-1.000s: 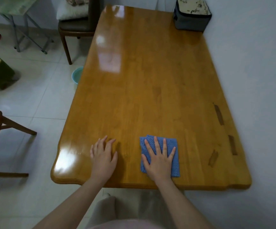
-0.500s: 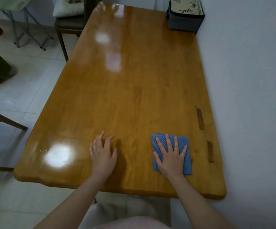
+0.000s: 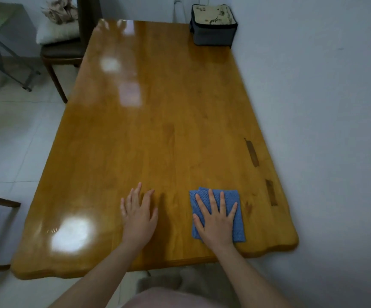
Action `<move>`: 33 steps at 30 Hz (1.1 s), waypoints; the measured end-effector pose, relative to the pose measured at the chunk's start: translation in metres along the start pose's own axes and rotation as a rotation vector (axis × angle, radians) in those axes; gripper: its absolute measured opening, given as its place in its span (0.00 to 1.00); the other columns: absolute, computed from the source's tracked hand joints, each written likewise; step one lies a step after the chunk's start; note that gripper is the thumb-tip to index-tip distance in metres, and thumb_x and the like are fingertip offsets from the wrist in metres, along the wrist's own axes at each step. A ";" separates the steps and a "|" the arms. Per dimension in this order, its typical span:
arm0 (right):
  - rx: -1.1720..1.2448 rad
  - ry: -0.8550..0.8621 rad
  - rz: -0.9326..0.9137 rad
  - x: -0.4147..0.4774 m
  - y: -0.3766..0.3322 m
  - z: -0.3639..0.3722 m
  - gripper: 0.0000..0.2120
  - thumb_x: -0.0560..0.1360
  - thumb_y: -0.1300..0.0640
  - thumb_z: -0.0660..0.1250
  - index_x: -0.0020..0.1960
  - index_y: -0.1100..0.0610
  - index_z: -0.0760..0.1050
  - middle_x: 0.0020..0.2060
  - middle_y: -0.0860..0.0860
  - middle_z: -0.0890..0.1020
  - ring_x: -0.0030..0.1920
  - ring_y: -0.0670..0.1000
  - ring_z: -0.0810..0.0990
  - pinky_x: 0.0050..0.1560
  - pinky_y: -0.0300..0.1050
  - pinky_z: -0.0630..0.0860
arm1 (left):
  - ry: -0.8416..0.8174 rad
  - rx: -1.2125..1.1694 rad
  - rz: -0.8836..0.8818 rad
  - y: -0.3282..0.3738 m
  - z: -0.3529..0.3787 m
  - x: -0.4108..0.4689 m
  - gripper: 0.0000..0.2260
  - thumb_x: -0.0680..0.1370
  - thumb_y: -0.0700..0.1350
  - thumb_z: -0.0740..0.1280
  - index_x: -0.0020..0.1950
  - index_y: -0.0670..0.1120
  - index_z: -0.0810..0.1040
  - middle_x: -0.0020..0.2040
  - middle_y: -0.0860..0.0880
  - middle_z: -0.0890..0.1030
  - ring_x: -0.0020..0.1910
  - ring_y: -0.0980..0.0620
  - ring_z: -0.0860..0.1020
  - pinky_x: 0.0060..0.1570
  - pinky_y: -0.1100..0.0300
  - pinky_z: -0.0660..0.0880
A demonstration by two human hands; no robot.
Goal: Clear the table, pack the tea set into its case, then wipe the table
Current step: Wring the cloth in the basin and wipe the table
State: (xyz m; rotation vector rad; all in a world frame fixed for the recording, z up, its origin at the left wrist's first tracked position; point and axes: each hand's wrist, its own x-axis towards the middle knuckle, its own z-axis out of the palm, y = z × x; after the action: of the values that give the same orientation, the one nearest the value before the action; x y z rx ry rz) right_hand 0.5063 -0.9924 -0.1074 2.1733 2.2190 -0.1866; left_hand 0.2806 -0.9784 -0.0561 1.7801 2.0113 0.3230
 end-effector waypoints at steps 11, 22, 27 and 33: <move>-0.004 0.011 0.293 -0.017 0.054 -0.002 0.31 0.77 0.31 0.45 0.77 0.39 0.54 0.77 0.47 0.58 0.77 0.61 0.51 0.68 0.77 0.44 | -0.135 0.136 0.197 0.005 0.005 0.019 0.26 0.82 0.56 0.56 0.77 0.65 0.48 0.79 0.53 0.41 0.77 0.47 0.37 0.72 0.42 0.33; 0.004 -0.006 0.257 0.017 0.129 -0.009 0.32 0.76 0.29 0.41 0.78 0.39 0.49 0.78 0.49 0.56 0.78 0.61 0.48 0.71 0.73 0.43 | -0.107 0.114 0.100 0.070 0.043 0.025 0.27 0.81 0.54 0.57 0.77 0.65 0.48 0.80 0.51 0.43 0.78 0.47 0.39 0.73 0.44 0.35; 0.023 -0.015 0.159 0.050 0.155 -0.013 0.32 0.76 0.29 0.40 0.77 0.38 0.47 0.78 0.49 0.52 0.78 0.60 0.44 0.72 0.71 0.42 | -0.035 0.100 0.104 0.103 0.057 0.033 0.28 0.80 0.52 0.61 0.77 0.64 0.52 0.80 0.51 0.48 0.78 0.46 0.42 0.73 0.42 0.36; 0.011 -0.006 0.077 0.090 0.167 -0.017 0.32 0.77 0.30 0.39 0.78 0.39 0.47 0.79 0.50 0.52 0.78 0.61 0.44 0.71 0.72 0.43 | 0.062 0.051 -0.022 0.128 0.062 0.055 0.29 0.79 0.51 0.63 0.77 0.61 0.55 0.80 0.51 0.51 0.78 0.45 0.45 0.73 0.41 0.39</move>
State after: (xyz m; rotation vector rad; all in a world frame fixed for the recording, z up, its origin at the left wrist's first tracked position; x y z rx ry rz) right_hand 0.6715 -0.8984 -0.1106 2.2555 2.1320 -0.2032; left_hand 0.4182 -0.9123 -0.0620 1.7976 2.0982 0.3267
